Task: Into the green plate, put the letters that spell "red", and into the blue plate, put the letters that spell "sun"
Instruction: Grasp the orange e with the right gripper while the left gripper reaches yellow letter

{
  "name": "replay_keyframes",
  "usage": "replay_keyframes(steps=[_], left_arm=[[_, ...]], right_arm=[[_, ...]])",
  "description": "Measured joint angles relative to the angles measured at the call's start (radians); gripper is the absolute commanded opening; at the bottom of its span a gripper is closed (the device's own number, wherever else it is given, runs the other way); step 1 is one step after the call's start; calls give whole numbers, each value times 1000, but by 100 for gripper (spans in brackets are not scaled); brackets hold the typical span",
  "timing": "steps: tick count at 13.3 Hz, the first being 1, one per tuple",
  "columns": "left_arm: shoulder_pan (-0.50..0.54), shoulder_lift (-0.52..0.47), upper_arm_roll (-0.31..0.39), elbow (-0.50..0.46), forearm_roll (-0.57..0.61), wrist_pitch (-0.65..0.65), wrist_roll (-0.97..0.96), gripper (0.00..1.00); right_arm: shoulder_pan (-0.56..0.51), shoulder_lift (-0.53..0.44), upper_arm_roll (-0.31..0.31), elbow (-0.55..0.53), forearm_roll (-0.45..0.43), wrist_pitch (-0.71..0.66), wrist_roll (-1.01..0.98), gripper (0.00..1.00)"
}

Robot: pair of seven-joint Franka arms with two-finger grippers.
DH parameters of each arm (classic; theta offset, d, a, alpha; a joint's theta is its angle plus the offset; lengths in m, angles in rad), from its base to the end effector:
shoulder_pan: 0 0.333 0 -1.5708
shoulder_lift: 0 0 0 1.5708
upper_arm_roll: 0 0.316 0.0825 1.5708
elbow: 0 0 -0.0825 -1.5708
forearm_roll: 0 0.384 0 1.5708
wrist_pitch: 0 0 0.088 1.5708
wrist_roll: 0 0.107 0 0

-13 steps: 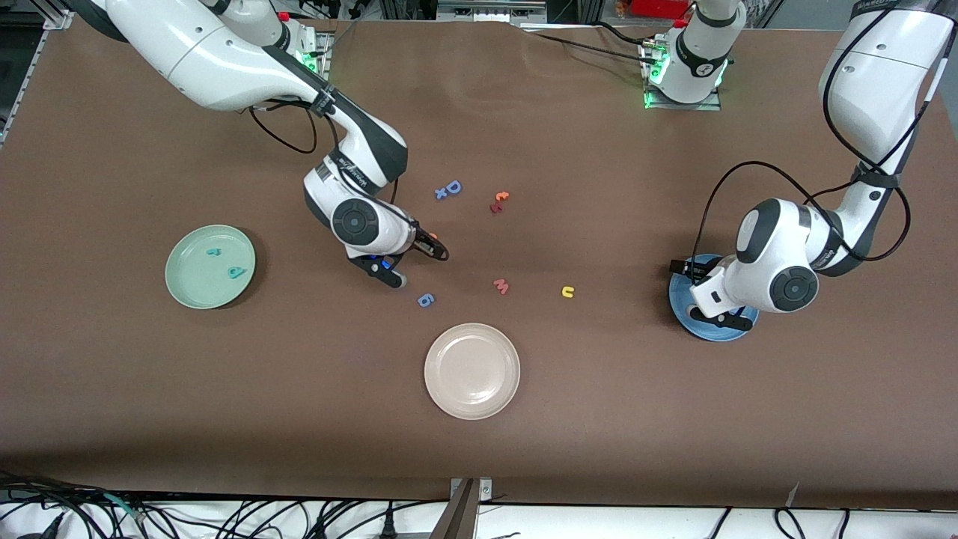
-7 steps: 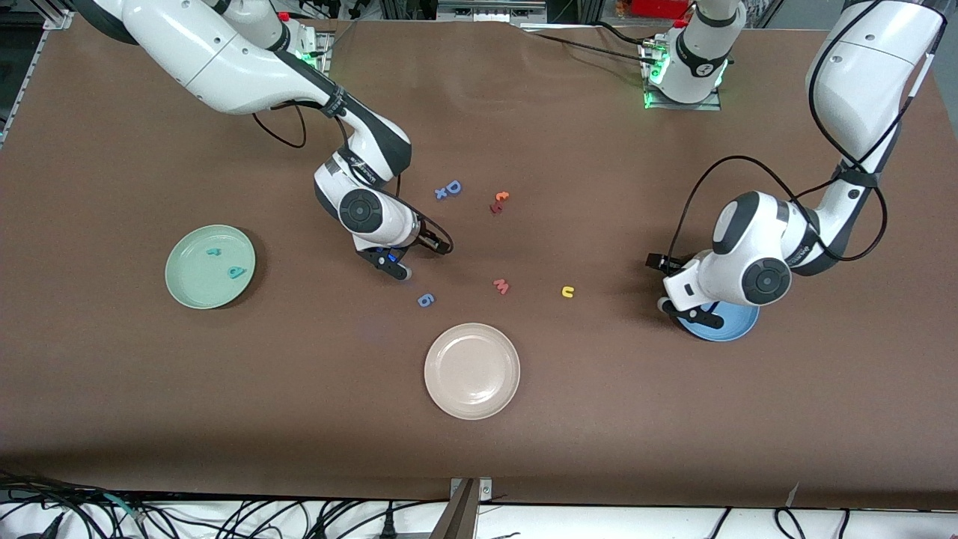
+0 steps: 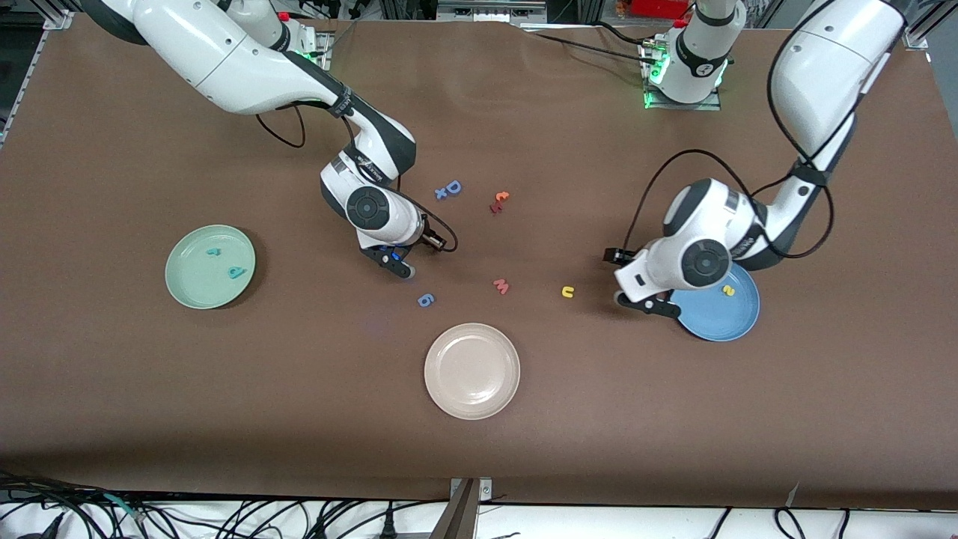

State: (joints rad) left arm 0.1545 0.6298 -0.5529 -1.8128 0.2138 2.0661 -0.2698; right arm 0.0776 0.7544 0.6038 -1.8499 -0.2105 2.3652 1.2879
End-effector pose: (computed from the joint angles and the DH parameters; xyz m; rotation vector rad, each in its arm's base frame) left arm 0.5800 -0.2123 0.2159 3.0329 -0.3264 -0.4686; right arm 0.4996 0.3806 0.1666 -2.9227 0.8363 0.4174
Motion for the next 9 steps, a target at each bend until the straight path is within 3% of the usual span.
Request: replay_keyframes(steps=[4, 9], left_arm=[[-60, 10, 2, 5, 0, 109, -12, 100], [-65, 45, 7, 42, 54, 155, -9, 100]], right_arm=[[0, -1, 0, 1, 0, 4, 1, 16], [0, -2, 1, 2, 0, 4, 3, 16]])
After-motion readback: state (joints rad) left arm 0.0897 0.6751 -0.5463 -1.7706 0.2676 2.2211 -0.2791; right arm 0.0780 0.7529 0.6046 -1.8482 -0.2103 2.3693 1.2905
